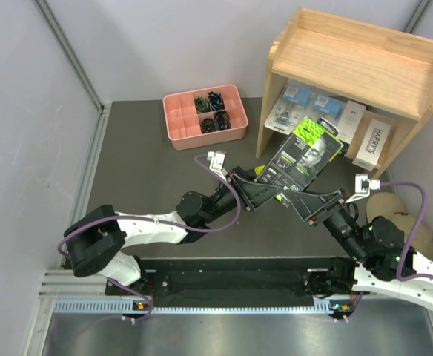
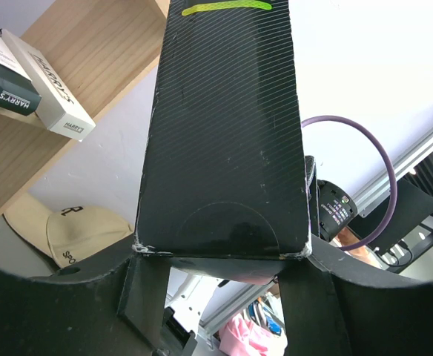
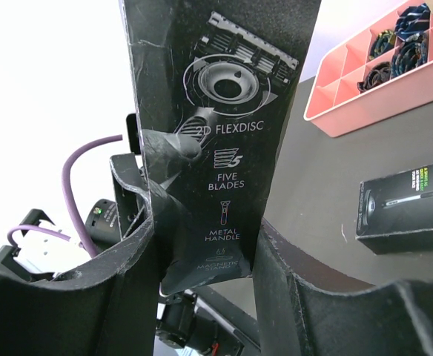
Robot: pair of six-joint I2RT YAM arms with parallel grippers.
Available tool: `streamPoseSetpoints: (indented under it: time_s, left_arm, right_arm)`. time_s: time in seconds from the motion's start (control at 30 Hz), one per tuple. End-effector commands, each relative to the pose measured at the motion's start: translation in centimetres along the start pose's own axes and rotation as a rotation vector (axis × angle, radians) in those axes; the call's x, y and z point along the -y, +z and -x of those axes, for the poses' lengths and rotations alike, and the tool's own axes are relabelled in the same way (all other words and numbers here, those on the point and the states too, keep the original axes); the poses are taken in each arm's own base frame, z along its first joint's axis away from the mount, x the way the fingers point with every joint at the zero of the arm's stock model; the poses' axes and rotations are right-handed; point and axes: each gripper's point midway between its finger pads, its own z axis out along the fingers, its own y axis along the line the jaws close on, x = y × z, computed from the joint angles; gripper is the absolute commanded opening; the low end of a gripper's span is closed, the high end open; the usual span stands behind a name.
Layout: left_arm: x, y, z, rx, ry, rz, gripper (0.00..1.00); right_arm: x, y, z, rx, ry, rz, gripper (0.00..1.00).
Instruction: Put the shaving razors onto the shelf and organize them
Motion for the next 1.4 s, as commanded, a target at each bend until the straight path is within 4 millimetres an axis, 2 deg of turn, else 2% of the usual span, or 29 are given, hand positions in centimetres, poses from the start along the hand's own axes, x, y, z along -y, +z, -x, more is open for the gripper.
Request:
streamPoseSetpoints:
  time_s: [0.0, 0.1, 0.13, 0.2, 0.23, 0.33, 0.43, 0.77, 0.83, 0.93, 1.0, 1.03, 1.1, 1.13, 1.2, 1.23, 1.3, 1.33, 1.37]
  left_arm:
    - [2.1, 0.6, 0.8, 0.021, 0.018, -0.083, 0.00]
    - [2.4, 0.6, 1.1, 0.031, 0.015, -0.084, 0.00]
    - [2.4, 0.6, 1.3, 0.035, 0.017, -0.084, 0.00]
    - [2.5, 0.7, 1.6, 0.041, 0.015, -0.076, 0.00]
    - [2.6, 0.7, 1.8, 0.045, 0.016, -0.074, 0.00]
    - [2.7, 0.7, 2.3, 0.056, 0.024, -0.064, 0.00]
    - [3.3, 0.8, 2.9, 0.068, 0.030, -0.071, 0.00]
    - [4.5, 1.6, 4.8, 0.101, 0.044, -0.089, 0.00]
    - [4.5, 2.0, 5.2, 0.095, 0.053, -0.086, 0.00]
    - [5.5, 3.4, 6.4, 0.090, 0.074, -0.101, 0.00]
    - [5.3, 4.0, 6.9, 0.074, 0.092, -0.088, 0.00]
    - [6.2, 4.6, 7.7, 0.083, 0.102, -0.108, 0.00]
    - [6.3, 5.3, 8.4, 0.071, 0.120, -0.110, 0.00]
    - [7.0, 6.0, 9.1, 0.065, 0.126, -0.118, 0.00]
    - [6.9, 6.8, 9.8, 0.055, 0.138, -0.111, 0.00]
    - [7.8, 7.5, 10.4, 0.049, 0.147, -0.124, 0.00]
    - [7.3, 8.4, 11.0, 0.039, 0.161, -0.111, 0.00]
    - [8.6, 9.0, 11.8, 0.044, 0.174, -0.139, 0.00]
    - [7.6, 9.6, 12.0, 0.036, 0.172, -0.113, 0.00]
  right_arm:
    - [-2.5, -0.4, 3.3, 0.086, 0.074, 0.074, 0.12]
    - [-2.5, -0.4, 3.6, 0.093, 0.077, 0.070, 0.29]
    - [-2.3, -0.4, 3.5, 0.091, 0.071, 0.061, 0.39]
    - [-2.0, -0.5, 3.4, 0.087, 0.064, 0.054, 0.50]
    - [-2.0, -0.6, 3.4, 0.087, 0.063, 0.054, 0.59]
    - [-2.0, -0.7, 3.5, 0.087, 0.060, 0.053, 0.74]
    - [-1.9, -0.8, 3.6, 0.086, 0.057, 0.046, 0.82]
    - [-1.8, -1.8, 4.3, 0.086, 0.049, 0.060, 0.88]
    - [-1.2, -2.1, 4.5, 0.081, 0.039, 0.028, 0.89]
    - [-0.8, -2.4, 4.5, 0.058, 0.016, -0.003, 0.90]
    - [-0.7, -2.5, 4.6, 0.053, 0.008, -0.012, 0.90]
    - [-0.4, -2.6, 4.4, 0.044, 0.000, -0.020, 0.90]
    - [-0.3, -2.6, 4.4, 0.042, -0.003, -0.027, 0.91]
    - [-0.1, -2.6, 4.2, 0.035, -0.009, -0.034, 0.91]
    - [0.2, -2.6, 4.1, 0.033, -0.011, -0.044, 0.91]
    - [0.3, -2.6, 4.0, 0.032, -0.011, -0.047, 0.92]
    - [0.6, -2.6, 3.7, 0.023, -0.018, -0.058, 0.92]
    - [0.7, -2.6, 3.6, 0.020, -0.020, -0.062, 0.92]
    - [0.9, -2.7, 3.5, 0.015, -0.023, -0.069, 0.93]
